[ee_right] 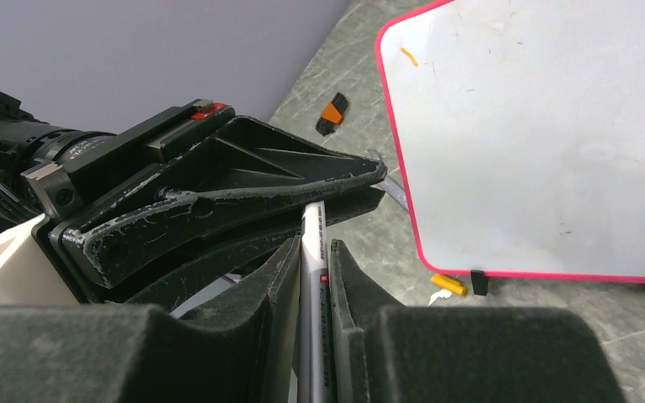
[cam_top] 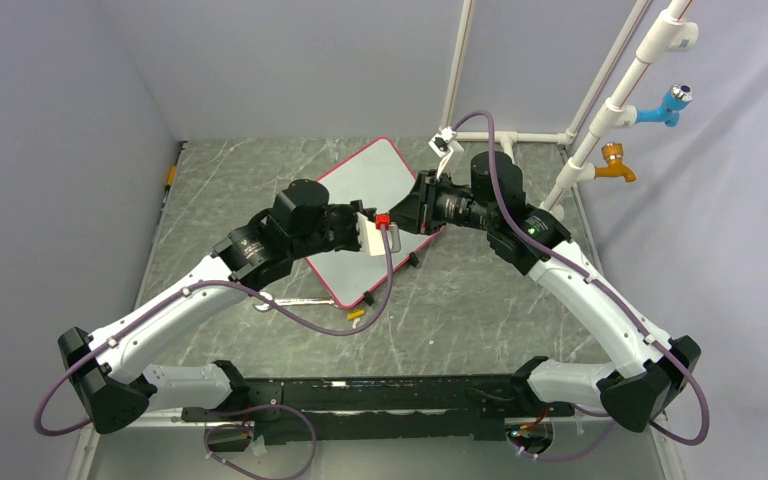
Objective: Write a sentence on the whiteboard
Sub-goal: Adjust the whiteboard marker.
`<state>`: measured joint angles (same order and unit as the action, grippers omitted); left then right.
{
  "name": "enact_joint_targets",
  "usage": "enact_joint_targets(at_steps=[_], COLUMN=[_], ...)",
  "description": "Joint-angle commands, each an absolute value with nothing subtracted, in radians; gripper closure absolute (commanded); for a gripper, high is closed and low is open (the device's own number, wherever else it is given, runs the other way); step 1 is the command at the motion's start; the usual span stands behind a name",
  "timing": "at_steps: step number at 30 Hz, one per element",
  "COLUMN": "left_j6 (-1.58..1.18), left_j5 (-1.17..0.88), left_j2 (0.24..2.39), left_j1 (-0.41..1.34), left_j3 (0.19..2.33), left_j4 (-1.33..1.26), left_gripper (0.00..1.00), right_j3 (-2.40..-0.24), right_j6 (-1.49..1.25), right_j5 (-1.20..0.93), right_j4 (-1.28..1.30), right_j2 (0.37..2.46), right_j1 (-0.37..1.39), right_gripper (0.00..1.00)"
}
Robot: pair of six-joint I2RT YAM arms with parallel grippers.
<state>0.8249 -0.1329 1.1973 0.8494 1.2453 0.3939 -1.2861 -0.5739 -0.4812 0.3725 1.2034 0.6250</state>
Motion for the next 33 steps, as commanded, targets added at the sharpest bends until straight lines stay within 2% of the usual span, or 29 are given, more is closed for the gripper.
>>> enact_joint_targets(at_steps=[1, 8, 14, 17, 19, 20, 24, 26, 29, 33], left_j6=[0.806, 0.803, 0.807, 0.805, 0.801, 0.786, 0.746, 0.757, 0.753, 0.724], left_j5=[-0.133, -0.13, -0.126, -0.122, -0.1, -0.083, -0.082, -0.072, -0.076, -0.123], left_j2=[1.186, 1.185, 1.185, 1.186, 1.188, 1.187, 1.195, 1.175, 1.14, 1.105], left_j1=[0.849, 0.849, 0.849, 0.849, 0.848, 0.849, 0.829, 0.829, 0.815, 0.76], left_j3=[1.26, 1.252, 1.25, 1.251, 1.251, 1.253, 1.293, 1.275, 1.248, 1.248], left_j4=[0.36, 0.353, 0.348, 0.345, 0.342, 0.338, 0.387, 0.384, 0.377, 0.426], left_gripper=[1.0, 1.0, 1.0, 1.0, 1.0, 0.97, 0.62, 0.48, 0.36, 0.27], right_j3=[-1.275, -1.285, -1.285, -1.279, -1.274, -1.273, -1.273, -1.272, -1.278, -1.289], right_j6=[-0.608, -0.611, -0.614, -0.614, -0.61, -0.606, -0.585, -0.577, -0.565, -0.539], right_j5=[-0.482, -0.487, -0.505, -0.509, -0.509, -0.505, -0.462, -0.434, -0.398, -0.354], right_j4=[0.281, 0.272, 0.27, 0.267, 0.269, 0.272, 0.298, 0.308, 0.323, 0.353], right_j2=[1.197, 1.218, 1.232, 1.232, 1.229, 1.225, 1.212, 1.204, 1.195, 1.192], right_j1=[0.625, 0.625, 0.625, 0.625, 0.624, 0.625, 0.624, 0.623, 0.622, 0.617], right_gripper=[0.79, 0.82, 0.9, 1.0, 1.0, 1.0, 1.0, 1.0, 1.0, 1.0])
